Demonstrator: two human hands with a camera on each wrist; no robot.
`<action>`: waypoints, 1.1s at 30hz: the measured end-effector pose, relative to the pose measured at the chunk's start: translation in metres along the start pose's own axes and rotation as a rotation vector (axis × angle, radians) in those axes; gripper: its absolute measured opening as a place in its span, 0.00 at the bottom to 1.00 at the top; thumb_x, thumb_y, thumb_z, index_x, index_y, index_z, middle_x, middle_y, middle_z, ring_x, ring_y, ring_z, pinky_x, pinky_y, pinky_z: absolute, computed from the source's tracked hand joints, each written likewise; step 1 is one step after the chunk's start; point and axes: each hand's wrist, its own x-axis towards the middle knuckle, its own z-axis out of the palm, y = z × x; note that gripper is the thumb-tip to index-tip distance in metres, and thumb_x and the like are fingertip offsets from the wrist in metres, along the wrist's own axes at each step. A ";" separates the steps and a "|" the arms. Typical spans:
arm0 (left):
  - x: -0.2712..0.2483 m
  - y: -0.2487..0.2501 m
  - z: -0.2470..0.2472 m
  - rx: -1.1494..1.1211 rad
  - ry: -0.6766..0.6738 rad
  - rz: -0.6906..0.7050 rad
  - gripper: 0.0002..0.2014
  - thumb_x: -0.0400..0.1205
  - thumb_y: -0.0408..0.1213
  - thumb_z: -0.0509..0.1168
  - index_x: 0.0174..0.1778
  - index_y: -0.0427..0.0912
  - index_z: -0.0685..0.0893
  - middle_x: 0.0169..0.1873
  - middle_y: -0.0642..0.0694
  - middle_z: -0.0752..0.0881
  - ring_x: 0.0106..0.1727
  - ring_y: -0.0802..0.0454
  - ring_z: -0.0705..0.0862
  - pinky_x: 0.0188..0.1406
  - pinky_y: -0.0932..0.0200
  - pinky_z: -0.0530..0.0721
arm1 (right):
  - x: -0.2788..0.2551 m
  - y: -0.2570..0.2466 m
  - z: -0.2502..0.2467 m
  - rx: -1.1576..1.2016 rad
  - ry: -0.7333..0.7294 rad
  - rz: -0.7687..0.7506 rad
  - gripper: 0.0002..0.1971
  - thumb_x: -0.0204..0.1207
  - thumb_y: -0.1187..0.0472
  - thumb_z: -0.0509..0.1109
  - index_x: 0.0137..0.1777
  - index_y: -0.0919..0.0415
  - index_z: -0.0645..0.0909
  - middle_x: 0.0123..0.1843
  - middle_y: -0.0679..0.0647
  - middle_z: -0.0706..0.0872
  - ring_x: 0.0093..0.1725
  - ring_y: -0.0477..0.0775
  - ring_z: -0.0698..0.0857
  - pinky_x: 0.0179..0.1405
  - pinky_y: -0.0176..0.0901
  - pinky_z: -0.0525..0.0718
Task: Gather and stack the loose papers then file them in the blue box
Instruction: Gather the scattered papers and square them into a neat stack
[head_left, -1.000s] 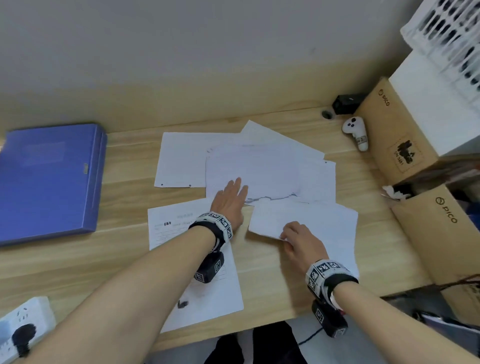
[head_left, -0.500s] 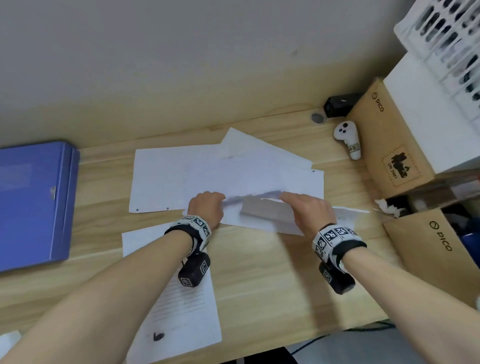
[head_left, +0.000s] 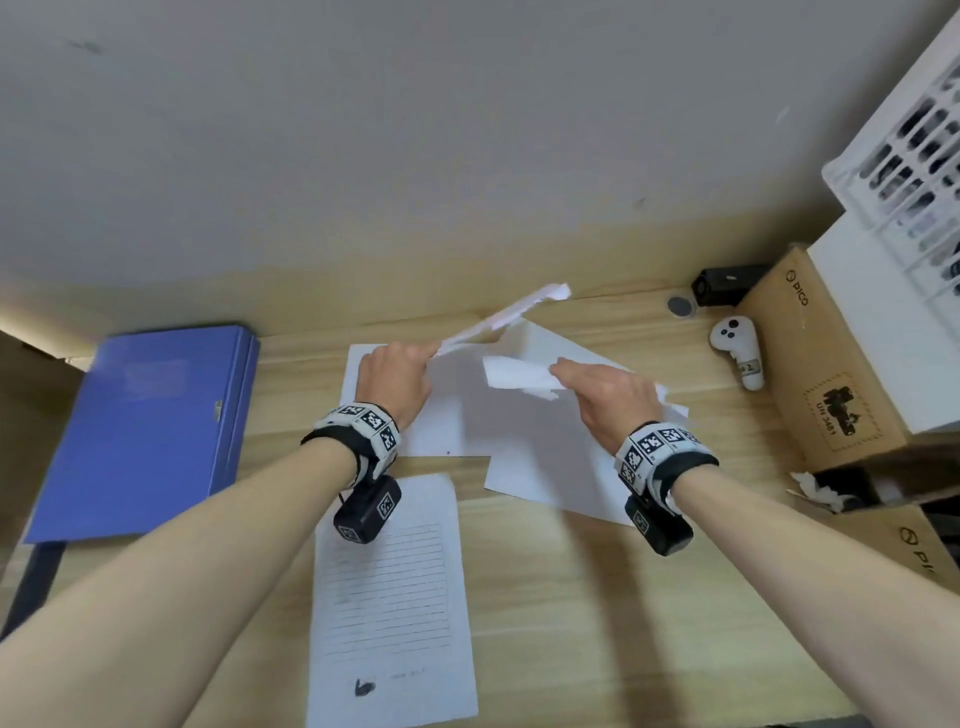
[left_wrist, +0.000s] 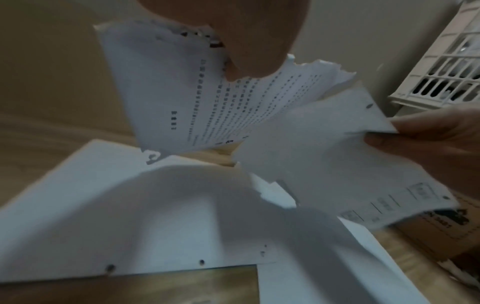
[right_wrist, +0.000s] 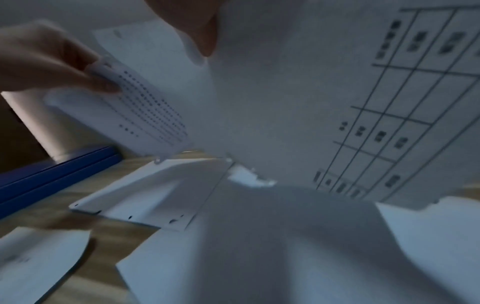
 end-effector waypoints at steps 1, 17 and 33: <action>-0.003 -0.007 -0.004 0.009 0.001 0.002 0.20 0.70 0.24 0.60 0.52 0.47 0.85 0.33 0.40 0.87 0.36 0.33 0.84 0.28 0.53 0.73 | 0.000 -0.008 0.003 -0.022 -0.064 -0.004 0.23 0.72 0.72 0.65 0.58 0.43 0.83 0.60 0.47 0.91 0.45 0.61 0.92 0.28 0.48 0.85; -0.023 -0.003 0.126 0.212 -0.561 0.098 0.20 0.79 0.39 0.64 0.67 0.40 0.72 0.60 0.39 0.76 0.58 0.40 0.79 0.38 0.50 0.73 | -0.062 0.002 0.084 -0.244 -0.781 0.051 0.33 0.72 0.43 0.66 0.73 0.58 0.65 0.74 0.53 0.66 0.71 0.59 0.69 0.41 0.49 0.80; -0.010 0.006 0.107 0.267 -0.457 0.027 0.14 0.79 0.29 0.58 0.54 0.46 0.84 0.51 0.44 0.87 0.53 0.42 0.85 0.41 0.54 0.68 | -0.043 0.021 0.067 -0.100 -0.594 0.220 0.08 0.81 0.59 0.60 0.52 0.54 0.81 0.53 0.50 0.84 0.52 0.61 0.85 0.40 0.47 0.76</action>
